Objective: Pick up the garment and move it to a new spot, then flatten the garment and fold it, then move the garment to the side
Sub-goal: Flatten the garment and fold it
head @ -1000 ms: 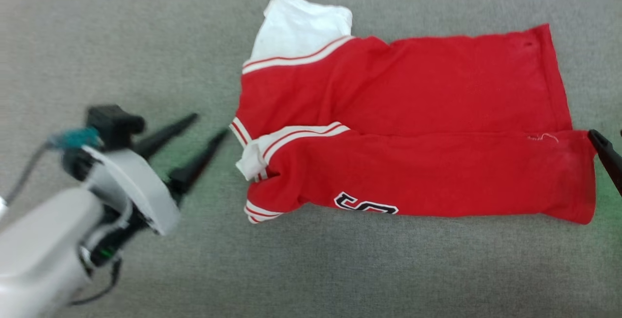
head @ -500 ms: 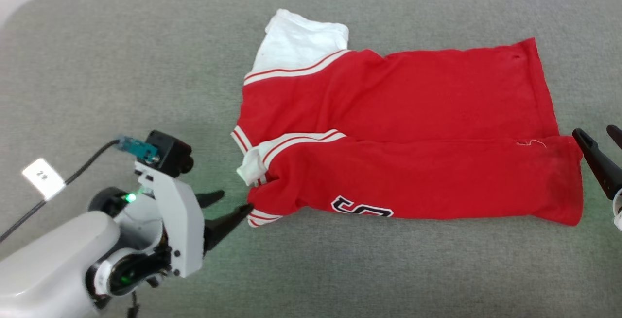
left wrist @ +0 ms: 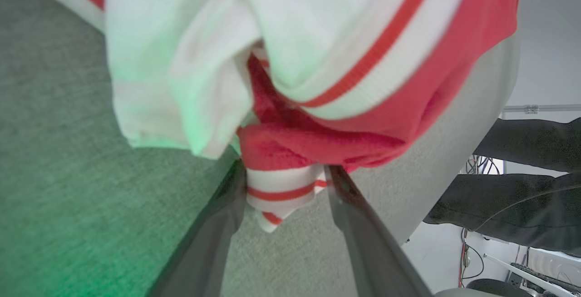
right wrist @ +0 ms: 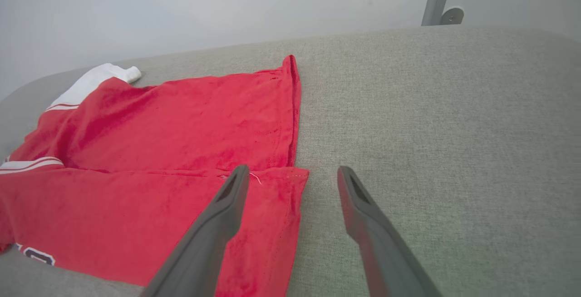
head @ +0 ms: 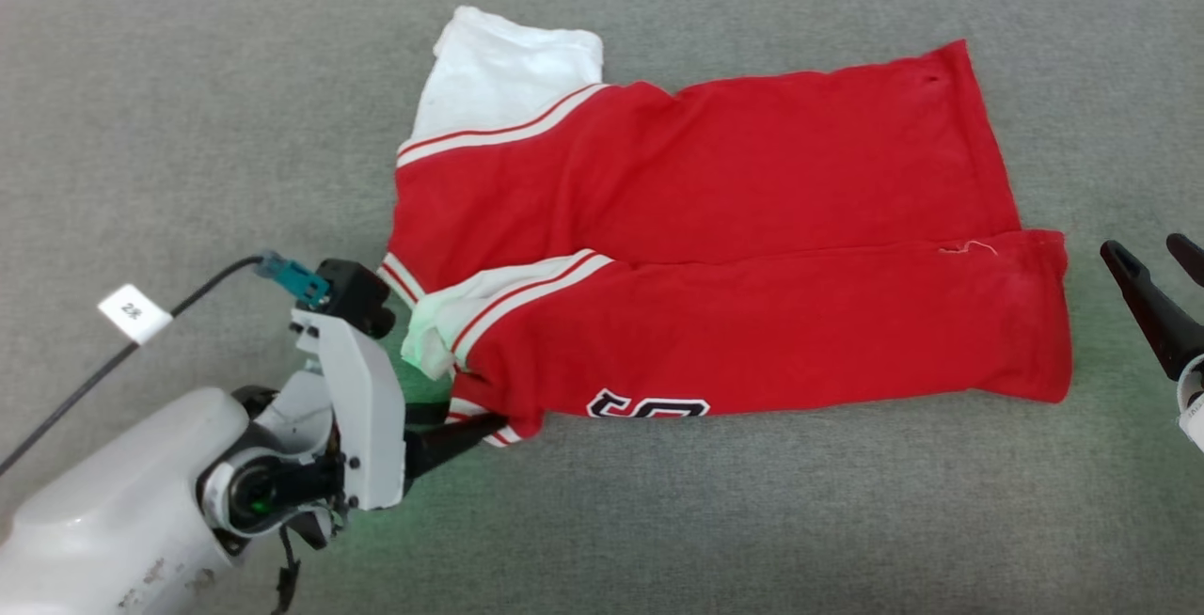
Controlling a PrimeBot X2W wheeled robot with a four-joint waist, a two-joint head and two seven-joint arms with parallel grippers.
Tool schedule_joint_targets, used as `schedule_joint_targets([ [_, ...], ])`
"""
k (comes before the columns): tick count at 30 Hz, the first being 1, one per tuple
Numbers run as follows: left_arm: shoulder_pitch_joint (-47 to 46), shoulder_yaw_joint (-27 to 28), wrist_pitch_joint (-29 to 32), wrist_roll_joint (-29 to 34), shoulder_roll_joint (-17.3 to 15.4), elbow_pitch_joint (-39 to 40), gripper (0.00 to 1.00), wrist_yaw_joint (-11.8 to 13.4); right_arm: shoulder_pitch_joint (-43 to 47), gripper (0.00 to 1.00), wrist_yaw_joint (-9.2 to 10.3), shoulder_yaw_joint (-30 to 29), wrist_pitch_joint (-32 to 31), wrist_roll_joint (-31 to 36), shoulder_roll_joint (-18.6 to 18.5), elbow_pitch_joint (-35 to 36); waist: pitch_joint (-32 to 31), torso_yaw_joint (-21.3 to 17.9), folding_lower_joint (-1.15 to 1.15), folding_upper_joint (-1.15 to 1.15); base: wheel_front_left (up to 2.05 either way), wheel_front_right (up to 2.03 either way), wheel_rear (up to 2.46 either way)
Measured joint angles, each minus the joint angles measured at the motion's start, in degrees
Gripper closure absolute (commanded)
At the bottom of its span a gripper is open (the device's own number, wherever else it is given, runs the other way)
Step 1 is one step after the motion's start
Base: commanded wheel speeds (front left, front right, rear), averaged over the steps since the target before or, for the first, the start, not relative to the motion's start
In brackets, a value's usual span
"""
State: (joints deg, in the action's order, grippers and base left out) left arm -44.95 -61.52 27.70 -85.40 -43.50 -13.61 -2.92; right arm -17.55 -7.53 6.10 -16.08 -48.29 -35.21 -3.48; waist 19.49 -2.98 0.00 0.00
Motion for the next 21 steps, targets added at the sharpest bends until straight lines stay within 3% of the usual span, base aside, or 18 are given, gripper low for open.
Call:
schedule_joint_targets([
  [1,0.0,0.1,-0.1,-0.2,0.2,-0.5,1.0,-0.7,0.1,0.0,0.01,0.0,-0.1,0.0,-0.1,0.1,0.0,-0.2,0.0,0.0,0.0,0.0,0.0],
  [5,0.0,0.2,-0.5,-0.5,0.6,-1.7,1.0,-1.8,0.2,0.0,0.01,0.5,-2.3,0.6,-1.7,1.1,0.0,-0.6,0.0,0.0,0.0,0.0,0.0],
  [13,0.3,0.3,-4.1,2.1,0.6,0.5,1.0,-2.7,-2.3,0.0,0.0,7.8,-19.6,0.2,-7.4,3.1,0.6,0.4,0.0,0.0,0.0,0.0,0.0],
  [17,0.4,0.4,-6.2,3.8,0.7,1.9,1.0,-2.6,-5.1,0.0,0.0,11.0,-27.0,0.0,-8.1,1.2,1.3,1.4,0.0,0.0,0.0,0.0,0.0],
  [21,0.5,0.5,-8.0,5.0,0.9,3.2,1.0,-2.4,-8.1,0.0,0.0,13.0,-29.9,1.0,-7.8,-2.4,2.2,2.5,0.0,0.0,0.0,0.0,0.0],
])
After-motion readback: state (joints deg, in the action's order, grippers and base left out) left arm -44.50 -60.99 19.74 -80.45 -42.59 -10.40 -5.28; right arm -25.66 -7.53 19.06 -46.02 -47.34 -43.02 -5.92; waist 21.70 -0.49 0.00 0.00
